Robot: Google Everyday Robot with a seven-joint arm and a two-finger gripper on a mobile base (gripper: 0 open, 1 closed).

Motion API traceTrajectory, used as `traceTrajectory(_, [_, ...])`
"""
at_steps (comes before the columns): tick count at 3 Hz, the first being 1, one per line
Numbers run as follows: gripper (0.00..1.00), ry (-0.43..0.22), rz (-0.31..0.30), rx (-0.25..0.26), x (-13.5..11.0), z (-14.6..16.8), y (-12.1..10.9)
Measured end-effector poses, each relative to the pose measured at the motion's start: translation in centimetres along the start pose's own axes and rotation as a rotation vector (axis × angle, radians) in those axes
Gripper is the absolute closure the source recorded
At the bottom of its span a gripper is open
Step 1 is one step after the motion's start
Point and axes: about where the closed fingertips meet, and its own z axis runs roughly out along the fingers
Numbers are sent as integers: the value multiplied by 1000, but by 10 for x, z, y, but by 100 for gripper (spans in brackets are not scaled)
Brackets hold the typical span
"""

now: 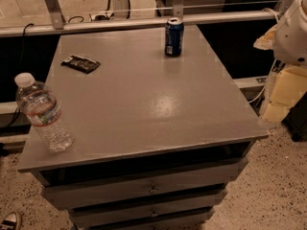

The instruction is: Knock water bottle over

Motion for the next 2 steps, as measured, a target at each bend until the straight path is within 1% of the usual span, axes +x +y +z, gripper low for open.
traceTrajectory(1, [0,0,0,0,0,0,0])
traceTrajectory(2, [0,-77,-8,-13,-23,13,0])
